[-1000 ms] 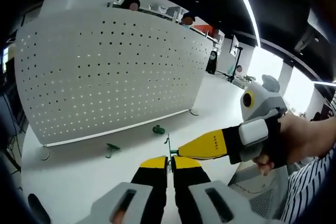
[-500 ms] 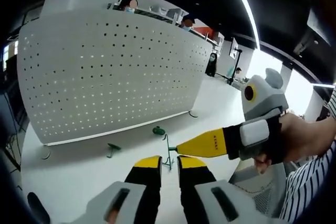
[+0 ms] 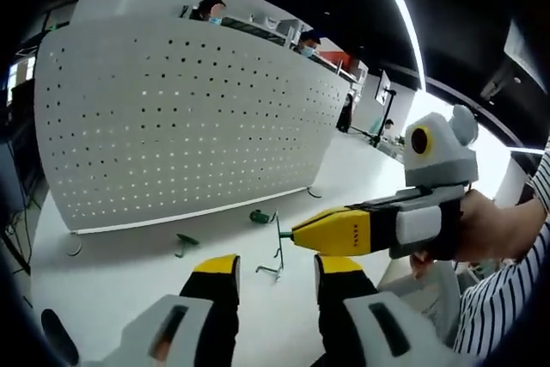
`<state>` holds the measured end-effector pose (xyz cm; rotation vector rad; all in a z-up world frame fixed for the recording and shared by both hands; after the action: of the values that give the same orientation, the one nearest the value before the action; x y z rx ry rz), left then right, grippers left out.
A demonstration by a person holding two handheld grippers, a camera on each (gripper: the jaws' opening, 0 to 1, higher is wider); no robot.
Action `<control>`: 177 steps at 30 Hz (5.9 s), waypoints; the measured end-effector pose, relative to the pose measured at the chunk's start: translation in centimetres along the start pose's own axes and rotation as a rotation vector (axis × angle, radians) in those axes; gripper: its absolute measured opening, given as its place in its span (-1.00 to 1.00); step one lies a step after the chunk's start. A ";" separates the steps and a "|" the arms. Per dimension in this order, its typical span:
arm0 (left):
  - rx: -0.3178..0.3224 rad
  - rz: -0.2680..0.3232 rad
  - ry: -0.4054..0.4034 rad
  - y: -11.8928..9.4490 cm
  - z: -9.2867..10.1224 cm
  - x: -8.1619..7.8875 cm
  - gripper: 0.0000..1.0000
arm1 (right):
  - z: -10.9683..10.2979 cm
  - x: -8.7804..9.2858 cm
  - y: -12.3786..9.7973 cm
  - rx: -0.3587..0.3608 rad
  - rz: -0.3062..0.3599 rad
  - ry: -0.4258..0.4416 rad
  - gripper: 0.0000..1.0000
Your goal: Insert the hook assembly into the mounting plate slot until the hook locks in place.
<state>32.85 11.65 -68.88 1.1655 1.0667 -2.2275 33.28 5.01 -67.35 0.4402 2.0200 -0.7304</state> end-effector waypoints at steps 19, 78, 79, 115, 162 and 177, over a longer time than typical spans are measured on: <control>0.071 0.035 -0.052 -1.1 0.3 -0.1 0.51 | -0.4 -0.8 0.0 0.043 0.025 -0.156 -1.00; 0.043 0.065 -0.024 -2.5 -1.0 0.4 1.00 | 4.2 -10.0 1.7 0.456 0.369 -0.272 -1.00; 0.041 0.065 -0.026 -2.5 -1.1 0.4 1.00 | 4.3 -10.2 1.8 0.462 0.373 -0.274 -1.00; -0.006 0.031 -0.068 -3.2 -3.8 1.5 0.93 | 8.2 -17.8 4.8 0.601 0.529 -0.298 -1.00; -0.043 0.022 -0.123 -3.6 -5.5 2.6 0.86 | 10.7 -19.8 6.9 0.699 0.516 -0.373 -1.00; -0.043 0.030 -0.117 -3.6 -5.4 2.1 0.86 | 11.0 -19.7 7.1 0.715 0.491 -0.374 -0.99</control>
<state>32.06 18.10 -70.97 1.0137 1.0388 -2.2089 54.56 2.85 -57.24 1.0760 1.1845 -1.1069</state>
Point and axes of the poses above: the point that each gripper's makers call its tool centre point, and the gripper's own axes: y roughly forward along the fingers, z roughly to its right, x roughly out of its underside, the point moved 4 cm from there along -y, roughly backward along the fingers, and after that the axes turned 5 degrees about -y, right-handed, at the moved point
